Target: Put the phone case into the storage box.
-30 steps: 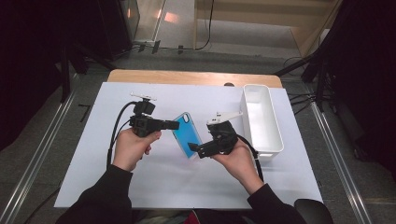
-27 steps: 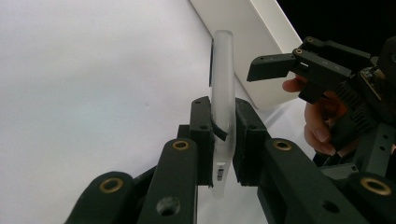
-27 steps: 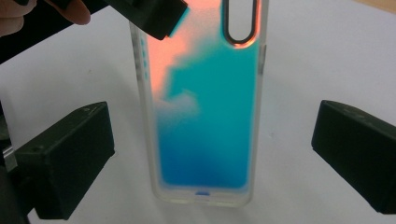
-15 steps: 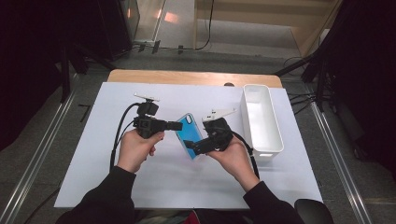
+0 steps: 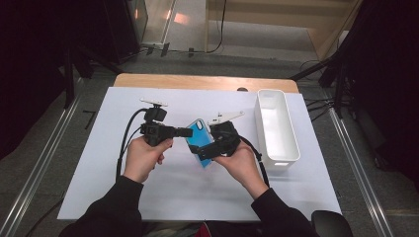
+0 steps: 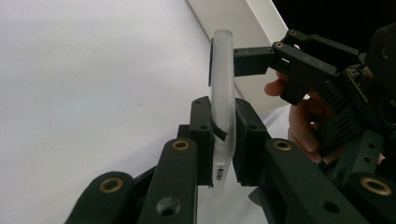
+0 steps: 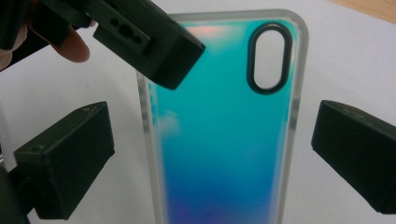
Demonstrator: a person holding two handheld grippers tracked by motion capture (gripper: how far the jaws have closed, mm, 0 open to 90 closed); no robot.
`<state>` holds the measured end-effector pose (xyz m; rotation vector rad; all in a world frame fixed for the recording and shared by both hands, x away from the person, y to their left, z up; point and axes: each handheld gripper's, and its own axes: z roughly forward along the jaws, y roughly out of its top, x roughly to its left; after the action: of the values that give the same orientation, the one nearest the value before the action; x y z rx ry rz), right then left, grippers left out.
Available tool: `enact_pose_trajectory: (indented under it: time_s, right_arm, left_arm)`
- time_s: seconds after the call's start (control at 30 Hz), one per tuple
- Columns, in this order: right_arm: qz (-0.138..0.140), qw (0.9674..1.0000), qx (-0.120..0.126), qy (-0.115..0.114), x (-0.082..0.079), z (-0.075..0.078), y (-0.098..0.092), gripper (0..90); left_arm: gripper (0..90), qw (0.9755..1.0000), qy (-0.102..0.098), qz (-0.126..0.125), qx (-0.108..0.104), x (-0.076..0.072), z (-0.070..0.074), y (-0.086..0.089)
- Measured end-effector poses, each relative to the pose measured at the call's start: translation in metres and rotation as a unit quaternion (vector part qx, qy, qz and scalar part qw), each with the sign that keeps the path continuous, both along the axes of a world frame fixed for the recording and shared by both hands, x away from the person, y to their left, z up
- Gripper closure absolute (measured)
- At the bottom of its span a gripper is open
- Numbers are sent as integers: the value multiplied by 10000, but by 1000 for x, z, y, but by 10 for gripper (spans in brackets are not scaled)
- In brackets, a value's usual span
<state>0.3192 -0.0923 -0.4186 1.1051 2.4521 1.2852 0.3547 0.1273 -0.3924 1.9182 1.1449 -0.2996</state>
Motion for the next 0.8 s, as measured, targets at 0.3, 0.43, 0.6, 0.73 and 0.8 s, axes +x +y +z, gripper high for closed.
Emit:
enact_pose_trajectory:
  time_s: [0.3, 0.43, 0.6, 0.73, 0.8]
  right_arm:
    - [-50, 9999, -156, -10, 4, 1, 8, 0]
    - [-49, 9999, -155, -11, 5, 0, 10, 0]
    - [29, 9998, -214, -12, 7, -3, 14, 0]
    - [-18, 9996, -279, -65, 7, -4, 16, 97]
    - [-91, 9996, -260, -109, 8, -4, 15, 113]
  left_arm:
    - [800, 10000, 47, -11, -22, -1, 0, -2]
    - [800, 10000, 55, -4, -59, -1, 0, -2]
    - [800, 9999, 60, -27, -152, -2, 0, -2]
    - [800, 9999, 48, 3, -149, -2, -1, -2]
    - [800, 9999, 55, 0, -146, -1, -1, -2]
